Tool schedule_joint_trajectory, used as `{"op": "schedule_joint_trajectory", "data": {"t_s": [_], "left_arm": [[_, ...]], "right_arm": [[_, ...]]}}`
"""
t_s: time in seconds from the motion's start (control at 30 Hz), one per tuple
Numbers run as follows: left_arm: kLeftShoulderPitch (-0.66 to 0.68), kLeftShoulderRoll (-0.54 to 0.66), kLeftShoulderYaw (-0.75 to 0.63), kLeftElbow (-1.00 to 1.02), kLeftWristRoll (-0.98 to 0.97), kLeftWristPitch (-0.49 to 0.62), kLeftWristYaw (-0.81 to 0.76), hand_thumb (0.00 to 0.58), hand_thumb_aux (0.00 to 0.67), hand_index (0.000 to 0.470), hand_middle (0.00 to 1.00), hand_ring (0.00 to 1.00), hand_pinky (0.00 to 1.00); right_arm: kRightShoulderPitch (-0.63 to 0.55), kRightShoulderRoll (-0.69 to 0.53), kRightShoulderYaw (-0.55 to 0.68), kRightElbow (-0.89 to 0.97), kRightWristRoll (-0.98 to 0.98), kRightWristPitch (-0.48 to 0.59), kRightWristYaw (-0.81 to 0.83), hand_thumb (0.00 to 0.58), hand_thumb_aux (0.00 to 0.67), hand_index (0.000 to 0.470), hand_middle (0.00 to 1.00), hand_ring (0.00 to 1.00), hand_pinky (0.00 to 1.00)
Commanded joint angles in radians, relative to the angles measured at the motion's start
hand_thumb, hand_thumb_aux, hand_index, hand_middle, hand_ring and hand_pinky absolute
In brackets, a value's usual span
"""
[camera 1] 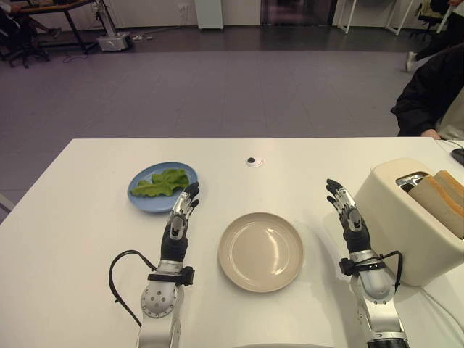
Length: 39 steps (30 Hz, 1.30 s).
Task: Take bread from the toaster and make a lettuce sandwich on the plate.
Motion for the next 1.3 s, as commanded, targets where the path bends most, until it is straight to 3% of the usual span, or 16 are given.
{"op": "schedule_joint_trajectory", "data": {"t_s": [0.03, 0.53, 0.7, 0.77, 0.83, 0.97, 1.03, 1.17, 1.2, 1.27, 1.3], "left_arm": [[-0.01, -0.009, -0.008, -0.013, 0.011, 0.011, 0.007, 0.0, 0.0, 0.0, 0.0, 0.0, 0.0], [-0.021, -0.024, -0.012, -0.027, 0.009, 0.0, 0.002, 0.0, 0.0, 0.0, 0.0, 0.0, 0.0], [-0.014, -0.024, -0.011, -0.032, 0.013, -0.002, 0.003, 0.0, 0.0, 0.0, 0.0, 0.0, 0.0], [-0.012, -0.023, -0.01, -0.035, 0.013, -0.001, 0.003, 0.0, 0.0, 0.0, 0.0, 0.0, 0.0], [-0.01, -0.022, -0.009, -0.039, 0.013, 0.0, 0.002, 0.0, 0.0, 0.0, 0.0, 0.0, 0.0], [-0.005, -0.025, -0.009, -0.048, 0.014, 0.002, 0.006, 0.0, 0.0, 0.0, 0.0, 0.0, 0.0], [-0.003, -0.027, -0.011, -0.05, 0.015, 0.002, 0.007, 0.0, 0.0, 0.0, 0.0, 0.0, 0.0], [0.014, -0.031, -0.007, -0.062, 0.016, -0.001, 0.013, 0.0, 0.0, 0.0, 0.0, 0.0, 0.0], [0.017, -0.031, -0.006, -0.063, 0.016, -0.002, 0.014, 0.0, 0.0, 0.0, 0.0, 0.0, 0.0], [0.021, -0.031, -0.004, -0.065, 0.016, -0.003, 0.015, 0.0, 0.0, 0.0, 0.0, 0.0, 0.0], [0.022, -0.03, -0.003, -0.067, 0.016, -0.003, 0.017, 0.0, 0.0, 0.0, 0.0, 0.0, 0.0]], "right_arm": [[-0.01, -0.013, -0.02, -0.017, 0.021, 0.021, 0.011, 0.0, 0.0, 0.0, 0.0, 0.0, 0.0], [-0.015, -0.013, -0.025, -0.047, 0.032, 0.041, 0.032, 0.0, 0.0, 0.0, 0.0, 0.0, 0.0], [-0.003, -0.068, -0.003, -0.395, 0.153, 0.17, 0.108, 0.0, 0.0, 0.0, 0.0, 0.0, 0.0], [-0.035, -0.146, -0.072, -0.611, 0.327, 0.294, 0.115, 0.0, 0.0, 0.0, 0.0, 0.0, 0.0], [-0.104, -0.27, -0.239, -0.738, 0.553, 0.417, 0.075, 0.0, 0.0, 0.0, 0.0, 0.0, 0.0], [-0.193, -0.532, -0.558, -0.738, 0.743, 0.566, 0.062, 0.0, 0.0, 0.0, 0.0, 0.0, 0.0], [-0.163, -0.662, -0.646, -0.664, 0.638, 0.634, 0.111, 0.0, 0.0, 0.0, 0.0, 0.0, 0.0], [0.016, -0.877, -0.65, -0.372, 0.115, 0.529, 0.213, 0.009, 0.005, 0.004, 0.0, 0.0, 0.0], [0.051, -0.904, -0.643, -0.317, 0.045, 0.494, 0.236, 0.144, 0.089, 0.063, 0.0, 0.0, 0.0], [0.109, -0.939, -0.611, -0.207, -0.062, 0.409, 0.279, 0.183, 0.116, 0.081, 0.0, 0.0, 0.0], [0.127, -0.946, -0.587, -0.16, -0.1, 0.372, 0.295, 0.265, 0.176, 0.123, 0.0, 0.0, 0.0]]}}
